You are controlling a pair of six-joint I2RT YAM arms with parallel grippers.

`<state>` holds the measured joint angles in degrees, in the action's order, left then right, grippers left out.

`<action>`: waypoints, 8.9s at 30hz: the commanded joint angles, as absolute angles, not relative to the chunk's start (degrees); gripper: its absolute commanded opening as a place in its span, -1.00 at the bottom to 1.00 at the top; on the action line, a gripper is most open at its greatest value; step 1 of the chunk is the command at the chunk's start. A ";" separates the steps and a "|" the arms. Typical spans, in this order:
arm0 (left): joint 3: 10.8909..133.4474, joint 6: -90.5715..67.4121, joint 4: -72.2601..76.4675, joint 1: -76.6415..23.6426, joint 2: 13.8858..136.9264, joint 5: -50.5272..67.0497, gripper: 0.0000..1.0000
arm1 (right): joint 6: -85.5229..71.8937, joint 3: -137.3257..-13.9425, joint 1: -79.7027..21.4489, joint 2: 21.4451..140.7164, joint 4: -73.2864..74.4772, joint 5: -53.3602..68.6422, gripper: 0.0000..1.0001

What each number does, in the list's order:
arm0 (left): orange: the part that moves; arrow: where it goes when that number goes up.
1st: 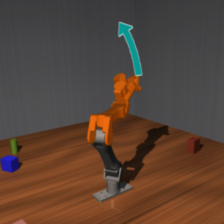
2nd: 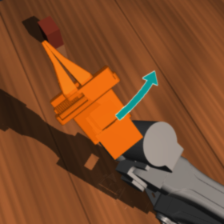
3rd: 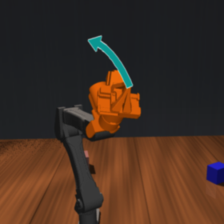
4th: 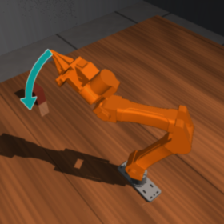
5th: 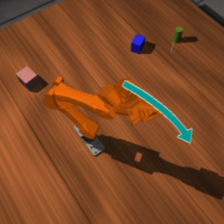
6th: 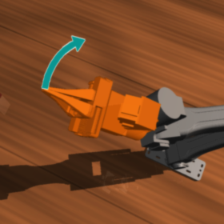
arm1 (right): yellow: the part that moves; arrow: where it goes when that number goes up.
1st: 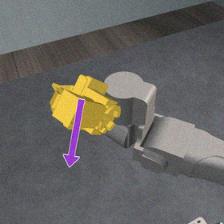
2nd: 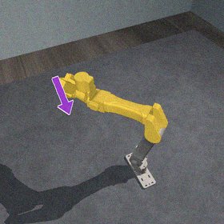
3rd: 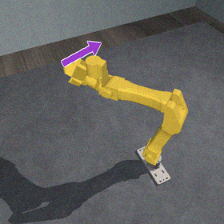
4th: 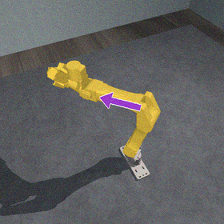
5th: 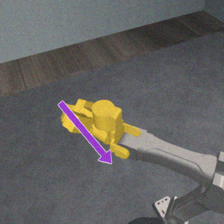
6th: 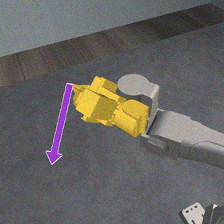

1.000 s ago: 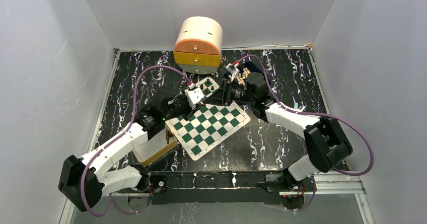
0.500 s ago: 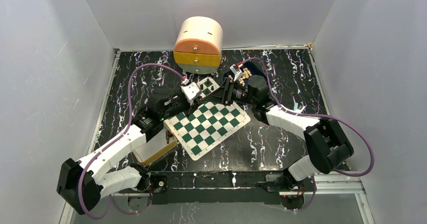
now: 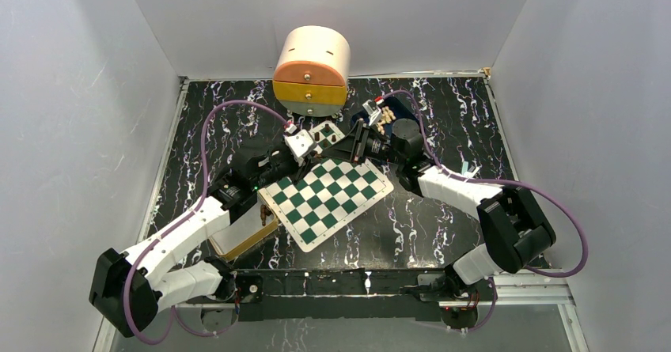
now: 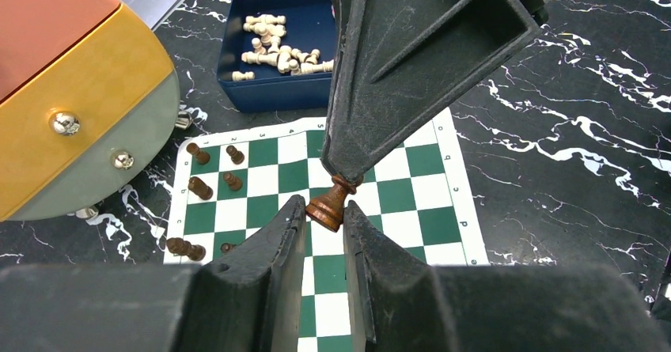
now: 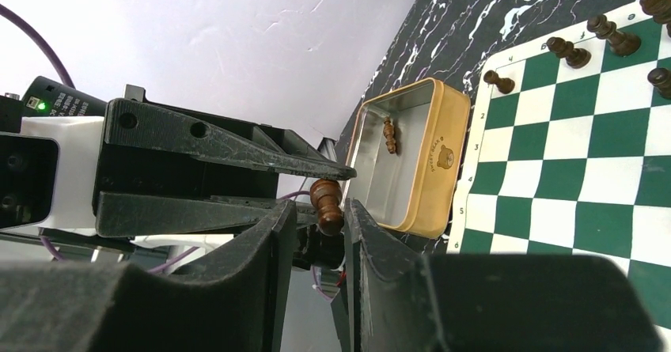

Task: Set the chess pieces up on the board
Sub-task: Place the chess piece on the chessboard, then pick up the chess piece from the storage box.

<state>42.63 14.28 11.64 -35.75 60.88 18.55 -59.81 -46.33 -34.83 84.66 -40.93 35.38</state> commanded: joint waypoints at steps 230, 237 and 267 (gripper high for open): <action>32.11 -66.65 -35.09 -20.17 61.35 -26.05 -0.43 | -7.29 -81.43 -43.02 95.63 19.11 4.43 0.97; 30.21 -66.52 -31.16 -20.07 60.69 -24.96 -0.34 | -7.38 -81.33 -43.00 95.32 19.07 4.91 0.97; 36.37 -69.87 -34.68 -20.05 61.51 -30.15 -1.00 | -12.92 -80.34 -43.07 92.10 16.14 -1.74 0.97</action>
<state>32.16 -70.50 -31.86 -20.36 63.99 -24.75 -10.31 -79.40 -43.20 95.94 19.73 -0.08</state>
